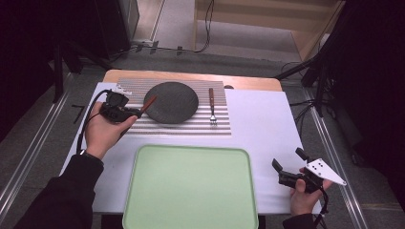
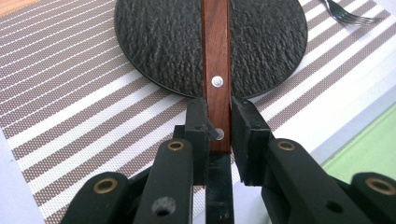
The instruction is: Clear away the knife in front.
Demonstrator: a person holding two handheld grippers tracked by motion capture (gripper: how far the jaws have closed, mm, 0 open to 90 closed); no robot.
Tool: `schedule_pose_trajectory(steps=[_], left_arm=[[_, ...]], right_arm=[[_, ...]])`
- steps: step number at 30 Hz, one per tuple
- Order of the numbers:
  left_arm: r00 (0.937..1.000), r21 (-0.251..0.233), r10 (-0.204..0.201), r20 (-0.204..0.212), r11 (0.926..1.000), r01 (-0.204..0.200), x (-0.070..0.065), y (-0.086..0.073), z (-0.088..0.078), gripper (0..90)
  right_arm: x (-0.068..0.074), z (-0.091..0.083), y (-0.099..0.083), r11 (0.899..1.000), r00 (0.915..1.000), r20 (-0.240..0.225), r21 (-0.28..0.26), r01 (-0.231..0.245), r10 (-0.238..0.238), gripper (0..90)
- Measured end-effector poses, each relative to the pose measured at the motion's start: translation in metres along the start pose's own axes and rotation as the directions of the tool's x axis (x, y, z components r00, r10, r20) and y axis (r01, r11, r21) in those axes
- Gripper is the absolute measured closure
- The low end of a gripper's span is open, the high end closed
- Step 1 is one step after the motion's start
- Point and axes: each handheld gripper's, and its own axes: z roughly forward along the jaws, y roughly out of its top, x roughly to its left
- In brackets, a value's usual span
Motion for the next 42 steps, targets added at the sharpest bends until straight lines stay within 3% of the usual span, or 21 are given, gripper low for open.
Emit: schedule_pose_trajectory(steps=[3, 13, 16, 21, 42], left_arm=[[0.9997, 0.009, 0.023, -0.003, 0.9997, -0.023, -0.006, -0.004, 0.000, 77.6], [0.9987, -0.004, 0.048, 0.016, 0.9989, -0.047, -0.019, -0.012, -0.005, 77.7], [0.9977, -0.006, 0.067, -0.002, 0.9977, -0.067, -0.025, -0.013, -0.006, 77.6], [0.9969, -0.010, 0.078, 0.005, 0.9969, -0.078, -0.030, -0.016, -0.008, 77.6], [0.9881, -0.032, 0.136, 0.072, 0.9905, -0.134, -0.067, -0.034, -0.018, 77.6]], right_arm=[[0.000, 0.000, 0.000, 1.000, 1.0000, 0.000, 0.004, 0.000, 0.000, 0.0], [0.000, 0.000, 0.000, 1.000, 1.0000, 0.000, 0.003, 0.001, -0.001, 0.0], [0.000, 0.000, 0.000, 1.000, 1.0000, 0.002, 0.003, 0.002, -0.002, 0.0], [0.001, 0.000, 0.000, 1.000, 1.0000, 0.002, 0.004, 0.002, -0.002, 0.0], [0.001, 0.000, 0.000, 1.000, 1.0000, 0.005, 0.008, -0.002, 0.002, 0.0]])
